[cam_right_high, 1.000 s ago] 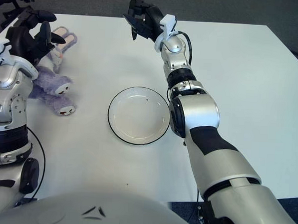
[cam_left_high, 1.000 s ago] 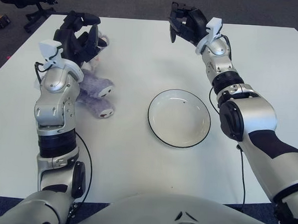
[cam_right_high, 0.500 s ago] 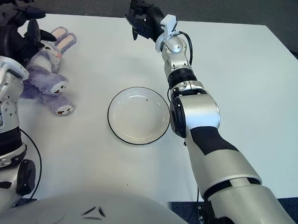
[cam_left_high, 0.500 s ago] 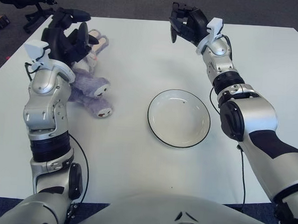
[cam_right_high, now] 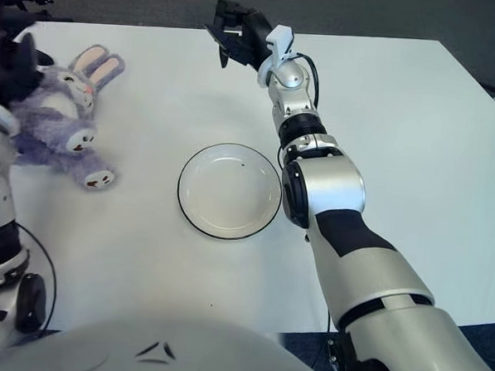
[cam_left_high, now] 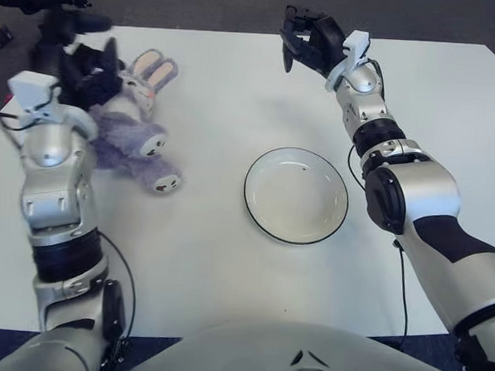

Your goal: Put the doll into the plate.

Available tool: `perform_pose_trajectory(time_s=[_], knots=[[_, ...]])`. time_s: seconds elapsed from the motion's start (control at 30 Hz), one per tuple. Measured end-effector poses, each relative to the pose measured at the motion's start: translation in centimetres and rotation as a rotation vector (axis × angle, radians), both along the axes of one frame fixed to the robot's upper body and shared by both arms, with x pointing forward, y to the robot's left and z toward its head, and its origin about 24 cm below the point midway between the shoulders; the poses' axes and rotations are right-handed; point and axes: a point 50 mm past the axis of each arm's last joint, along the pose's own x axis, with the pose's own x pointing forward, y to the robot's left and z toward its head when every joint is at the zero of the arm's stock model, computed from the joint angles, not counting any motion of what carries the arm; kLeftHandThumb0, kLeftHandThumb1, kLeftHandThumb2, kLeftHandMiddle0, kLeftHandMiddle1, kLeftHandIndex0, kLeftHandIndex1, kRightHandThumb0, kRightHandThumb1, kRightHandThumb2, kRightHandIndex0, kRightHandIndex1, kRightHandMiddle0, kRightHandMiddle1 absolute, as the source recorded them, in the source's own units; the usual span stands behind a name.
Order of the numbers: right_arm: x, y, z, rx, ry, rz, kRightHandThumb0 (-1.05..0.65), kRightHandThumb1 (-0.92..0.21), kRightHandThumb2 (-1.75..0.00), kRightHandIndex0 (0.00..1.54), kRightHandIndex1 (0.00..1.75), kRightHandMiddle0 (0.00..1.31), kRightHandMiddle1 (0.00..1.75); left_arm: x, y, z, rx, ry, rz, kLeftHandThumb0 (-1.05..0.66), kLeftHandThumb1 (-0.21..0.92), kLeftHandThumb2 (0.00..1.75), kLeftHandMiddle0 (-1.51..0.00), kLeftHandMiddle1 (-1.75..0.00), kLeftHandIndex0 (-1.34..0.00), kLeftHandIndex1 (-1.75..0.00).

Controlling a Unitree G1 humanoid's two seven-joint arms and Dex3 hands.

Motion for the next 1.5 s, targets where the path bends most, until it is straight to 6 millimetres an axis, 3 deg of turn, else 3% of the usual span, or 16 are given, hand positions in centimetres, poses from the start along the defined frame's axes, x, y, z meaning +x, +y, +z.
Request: perform_pose_trajectory(time_s=[0.53, 0.93, 1.5], knots=[[0.0, 0.3, -0.2, 0.004, 0.010, 0.007, -0.29, -0.92, -0.29, 0.85, 1.75, 0.66, 1.75, -0.5, 1.4, 0.1, 0.008, -0.031, 0.070, -0.01, 0.73, 0.60, -0.58, -1.49, -0.34, -1.42], [0.0, 0.1, -0.2, 0.005, 0.012, 0.000, -0.29, -0.92, -0.29, 0.85, 1.75, 0.66, 1.75, -0.3, 2.0, -1.0, 0.051, 0.029, 0.159, -0.01, 0.73, 0.60, -0.58, -1.48, -0.35, -1.41], [0.1, -0.2, -0.4, -0.002, 0.026, -0.006, -0.29, -0.92, -0.28, 0.84, 1.75, 0.65, 1.75, 0.0, 3.6, -1.9, 0.100, 0.087, 0.320, -0.01, 0.70, 0.59, -0.63, -1.44, -0.45, -1.31]])
